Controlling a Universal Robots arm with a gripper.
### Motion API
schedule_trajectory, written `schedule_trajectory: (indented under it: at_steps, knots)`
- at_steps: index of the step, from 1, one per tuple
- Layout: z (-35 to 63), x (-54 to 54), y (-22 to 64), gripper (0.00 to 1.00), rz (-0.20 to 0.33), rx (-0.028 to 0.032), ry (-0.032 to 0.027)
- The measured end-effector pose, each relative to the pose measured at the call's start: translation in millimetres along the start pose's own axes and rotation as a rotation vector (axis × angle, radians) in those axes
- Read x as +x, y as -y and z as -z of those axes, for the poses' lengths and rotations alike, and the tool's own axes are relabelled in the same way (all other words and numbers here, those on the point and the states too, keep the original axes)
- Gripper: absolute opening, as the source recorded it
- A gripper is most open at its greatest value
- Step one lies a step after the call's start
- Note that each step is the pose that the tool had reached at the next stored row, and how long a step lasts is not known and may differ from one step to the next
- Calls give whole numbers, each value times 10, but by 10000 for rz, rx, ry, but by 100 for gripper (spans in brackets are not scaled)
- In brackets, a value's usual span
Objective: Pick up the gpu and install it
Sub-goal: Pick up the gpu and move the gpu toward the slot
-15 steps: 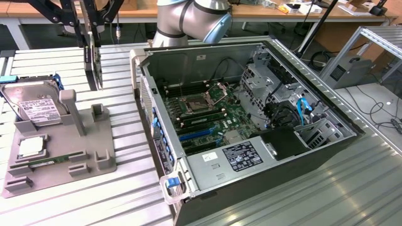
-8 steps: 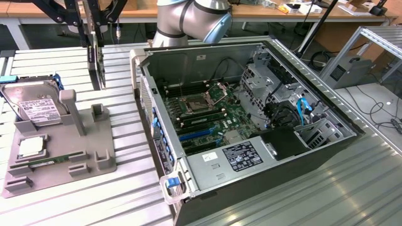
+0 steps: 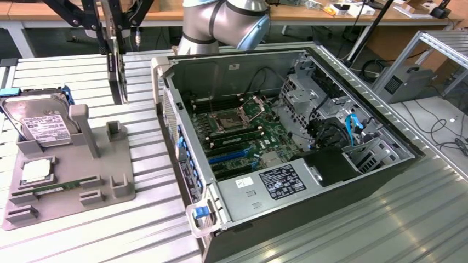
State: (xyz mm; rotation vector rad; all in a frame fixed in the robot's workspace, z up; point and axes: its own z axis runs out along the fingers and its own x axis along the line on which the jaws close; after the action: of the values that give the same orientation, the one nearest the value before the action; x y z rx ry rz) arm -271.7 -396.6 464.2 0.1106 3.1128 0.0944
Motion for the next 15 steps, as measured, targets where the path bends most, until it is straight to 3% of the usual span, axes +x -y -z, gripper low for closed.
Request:
schedule_trajectory:
  at_steps: [15]
  knots:
    - [-5, -169, -12, 27, 0, 4, 0]
